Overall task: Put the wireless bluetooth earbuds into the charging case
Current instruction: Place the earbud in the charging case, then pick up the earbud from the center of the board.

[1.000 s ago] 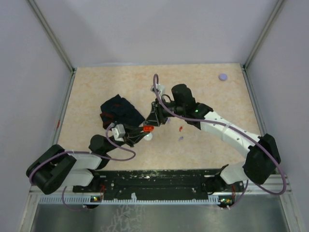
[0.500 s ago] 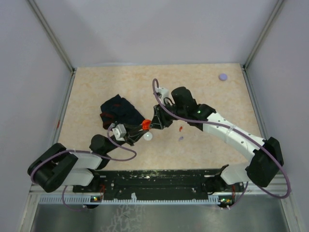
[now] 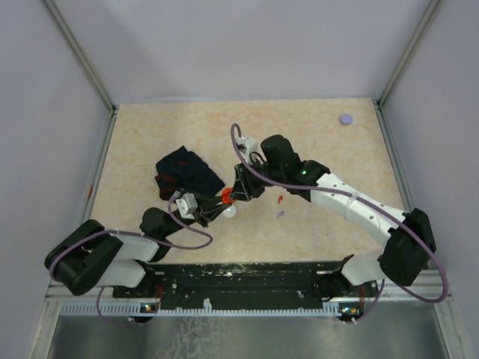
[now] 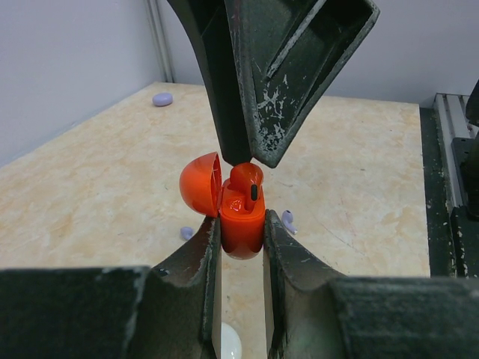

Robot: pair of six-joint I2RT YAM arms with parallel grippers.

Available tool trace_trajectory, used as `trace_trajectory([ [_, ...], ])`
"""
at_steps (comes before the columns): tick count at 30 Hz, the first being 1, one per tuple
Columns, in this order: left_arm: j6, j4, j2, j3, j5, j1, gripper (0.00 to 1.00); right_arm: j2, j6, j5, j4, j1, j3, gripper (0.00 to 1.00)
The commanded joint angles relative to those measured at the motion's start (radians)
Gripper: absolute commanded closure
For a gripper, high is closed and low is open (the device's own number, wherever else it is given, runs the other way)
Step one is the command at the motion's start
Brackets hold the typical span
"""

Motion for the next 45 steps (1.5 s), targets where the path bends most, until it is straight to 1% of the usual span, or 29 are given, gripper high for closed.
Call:
trace_trajectory([
  [1, -0.007, 0.269, 0.015, 0.025, 0.045, 0.004, 1.00, 0.003, -0.028, -0.030, 0.034, 0.015, 0.069, 0.68],
  [9, -0.023, 0.267, 0.018, 0.036, 0.086, 0.005, 1.00, 0.023, -0.044, -0.080, 0.024, 0.028, 0.082, 0.71],
  [16, -0.039, 0.269, 0.021, 0.046, 0.114, 0.004, 1.00, 0.051, -0.072, -0.083, -0.011, 0.052, 0.107, 0.71],
  [21, -0.033, 0.269, 0.020, 0.036, 0.101, 0.005, 1.00, 0.036, -0.100, -0.075, -0.029, 0.060, 0.125, 0.72],
  [25, -0.022, 0.269, 0.014, 0.008, 0.060, 0.008, 1.00, -0.020, -0.136, -0.010, -0.050, 0.060, 0.125, 0.72],
  [30, -0.022, 0.246, -0.005, -0.035, -0.025, 0.022, 1.00, -0.063, -0.173, 0.184, -0.133, 0.048, 0.114, 0.71],
  [35, -0.028, 0.160, -0.052, -0.060, -0.087, 0.030, 1.00, -0.085, -0.145, 0.327, -0.170, -0.023, 0.051, 0.71],
  [37, -0.027, 0.111, -0.088, -0.066, -0.104, 0.032, 1.00, -0.087, -0.134, 0.348, -0.174, -0.066, 0.017, 0.70],
  [41, -0.010, -0.054, -0.175, -0.058, -0.141, 0.036, 1.00, -0.074, -0.114, 0.416, -0.169, -0.126, -0.055, 0.70],
  [45, 0.001, -0.221, -0.273, -0.046, -0.168, 0.035, 1.00, -0.026, -0.086, 0.465, -0.147, -0.175, -0.103, 0.70],
])
